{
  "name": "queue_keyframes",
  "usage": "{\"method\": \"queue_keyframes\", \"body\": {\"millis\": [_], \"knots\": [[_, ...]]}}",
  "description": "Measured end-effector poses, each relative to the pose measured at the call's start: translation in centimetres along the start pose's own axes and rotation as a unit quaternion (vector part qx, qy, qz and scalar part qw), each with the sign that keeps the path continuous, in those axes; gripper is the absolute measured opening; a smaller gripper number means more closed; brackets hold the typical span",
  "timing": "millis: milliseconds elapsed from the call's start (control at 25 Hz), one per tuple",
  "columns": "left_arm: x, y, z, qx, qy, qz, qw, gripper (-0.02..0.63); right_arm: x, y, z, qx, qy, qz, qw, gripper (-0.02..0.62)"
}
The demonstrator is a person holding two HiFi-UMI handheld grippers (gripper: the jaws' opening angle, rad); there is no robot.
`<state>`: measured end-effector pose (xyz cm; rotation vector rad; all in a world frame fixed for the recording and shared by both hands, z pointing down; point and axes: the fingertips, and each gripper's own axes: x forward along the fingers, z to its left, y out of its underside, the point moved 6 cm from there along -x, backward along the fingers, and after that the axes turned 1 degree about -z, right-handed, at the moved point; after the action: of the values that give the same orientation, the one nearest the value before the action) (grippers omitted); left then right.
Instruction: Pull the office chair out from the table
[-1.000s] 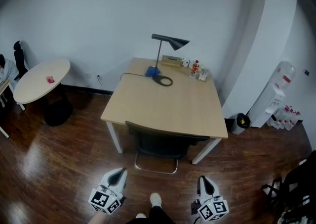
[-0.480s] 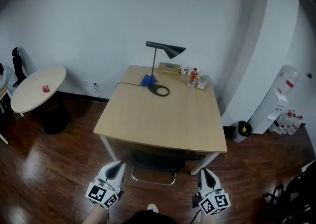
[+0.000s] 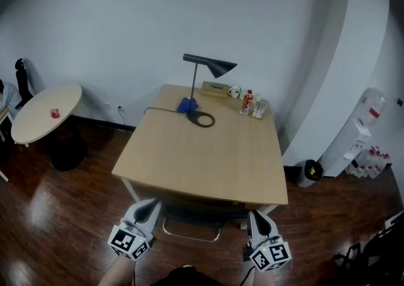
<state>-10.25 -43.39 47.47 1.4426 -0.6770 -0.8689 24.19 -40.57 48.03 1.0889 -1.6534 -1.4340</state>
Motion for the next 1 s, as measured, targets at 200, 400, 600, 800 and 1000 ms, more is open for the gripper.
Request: {"method": "queue_keyframes", "body": {"millis": [200, 400, 600, 800, 1000], "knots": [[2.1, 0.1, 0.0, 0.000, 0.002, -0.004, 1.0000, 0.004, 1.1, -0.8, -1.2, -0.009, -0.011, -0.007, 1.000, 0.035], [2.8, -0.6, 0.1, 0.002, -0.004, -0.014, 0.9999, 0.003, 2.1, -0.8, -1.8, -0.010, -0.017, -0.004, 1.000, 0.035], [2.9, -0.3, 0.9, 0.016, 0.014, 0.013, 0.9997, 0.003, 3.0, -0.4, -1.3, -0.015, -0.017, 0.006, 1.000, 0.035], [4.0, -1.1, 2.2, 0.052, 0.051, 0.042, 0.9965, 0.002, 5.2, -2.0, -0.1, -0.028, -0.020, 0.000, 0.999, 0.035], [4.8, -0.8, 1.9, 0.106, 0.089, 0.061, 0.9884, 0.003, 7.1, -1.4, 2.0, -0.087, -0.073, 0.049, 0.992, 0.072]]}}
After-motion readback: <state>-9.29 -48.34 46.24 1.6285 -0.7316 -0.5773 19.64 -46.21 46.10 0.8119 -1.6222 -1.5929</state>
